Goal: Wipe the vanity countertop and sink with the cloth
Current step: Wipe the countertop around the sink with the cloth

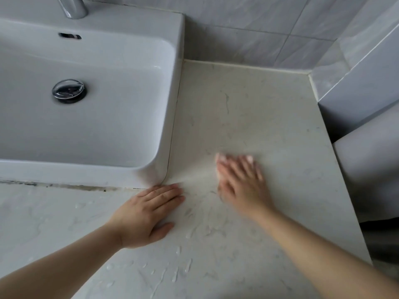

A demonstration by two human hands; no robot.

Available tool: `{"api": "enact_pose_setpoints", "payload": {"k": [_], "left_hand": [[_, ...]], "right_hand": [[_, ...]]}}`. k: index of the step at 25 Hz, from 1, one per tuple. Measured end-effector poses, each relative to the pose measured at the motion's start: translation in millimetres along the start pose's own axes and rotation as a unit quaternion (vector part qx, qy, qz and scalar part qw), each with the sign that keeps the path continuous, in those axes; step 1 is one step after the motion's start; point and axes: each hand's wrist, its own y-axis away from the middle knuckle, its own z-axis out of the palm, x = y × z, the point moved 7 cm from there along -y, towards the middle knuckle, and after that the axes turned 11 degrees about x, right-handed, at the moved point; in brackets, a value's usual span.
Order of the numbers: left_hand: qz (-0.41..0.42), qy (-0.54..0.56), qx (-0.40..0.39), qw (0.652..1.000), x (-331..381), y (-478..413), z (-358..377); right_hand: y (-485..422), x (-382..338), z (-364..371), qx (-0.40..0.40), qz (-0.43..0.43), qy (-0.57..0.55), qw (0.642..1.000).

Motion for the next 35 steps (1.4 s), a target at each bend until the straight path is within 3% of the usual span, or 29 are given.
{"api": "enact_pose_setpoints", "payload": {"k": [3, 5, 9, 11, 13, 15, 16, 18, 19, 21, 24, 25, 27, 28, 30, 33, 34, 35], "left_hand": [[0.008, 0.001, 0.013, 1.0, 3, -1, -3], [0.013, -0.004, 0.012, 1.0, 4, -2, -3], [0.01, -0.008, 0.012, 1.0, 2, 0, -2], [0.008, -0.009, 0.018, 1.0, 2, 1, -4], [0.006, -0.007, 0.023, 1.0, 2, 1, -5], [0.007, -0.004, 0.029, 1.0, 2, 0, -6], [0.006, -0.003, 0.03, 1.0, 2, 0, -6], [0.004, -0.005, 0.029, 1.0, 1, -1, -5], [0.004, -0.005, 0.03, 1.0, 1, -1, -5], [0.007, -0.005, 0.028, 1.0, 1, 0, -4], [0.01, -0.007, 0.024, 1.0, 1, -1, -4], [0.01, -0.008, 0.023, 1.0, 2, -1, -4], [0.003, -0.014, 0.02, 1.0, 2, 0, -3], [0.0, -0.016, 0.018, 1.0, 2, 1, -3], [-0.006, -0.016, 0.012, 1.0, 1, 1, -4], [-0.007, -0.016, 0.011, 1.0, 1, 0, -4], [-0.008, -0.017, 0.01, 1.0, 1, 0, -4], [-0.008, -0.019, 0.01, 1.0, 1, 0, -4]], "right_hand": [[-76, 17, 20, -0.042, 0.171, -0.001, 0.984], [-109, -10, 37, -0.066, 0.196, -0.027, 0.978], [-104, -82, 40, -0.075, 0.063, -0.047, 0.994], [-76, -81, 27, -0.048, -0.032, -0.057, 0.997], [-50, -42, 16, -0.007, -0.053, -0.035, 0.998], [-29, 32, 8, 0.007, 0.041, 0.016, 0.999], [-18, 71, 3, -0.014, 0.135, 0.023, 0.991], [0, 121, -11, -0.016, 0.36, 0.005, 0.933], [0, 121, -11, -0.008, 0.417, 0.012, 0.909], [-19, 69, -2, 0.014, 0.35, 0.014, 0.937], [-33, -60, 13, 0.041, 0.094, -0.025, 0.994], [-27, -79, 14, 0.033, 0.027, -0.037, 0.998], [-14, -58, 9, 0.017, -0.016, -0.034, 0.999], [-4, -29, 5, 0.034, 0.0, -0.005, 0.999], [22, 47, -8, 0.027, 0.123, 0.044, 0.991], [57, 108, -19, -0.017, 0.359, 0.04, 0.932], [55, 98, -17, -0.01, 0.384, 0.054, 0.922], [47, 73, -13, 0.01, 0.355, 0.063, 0.933]]}}
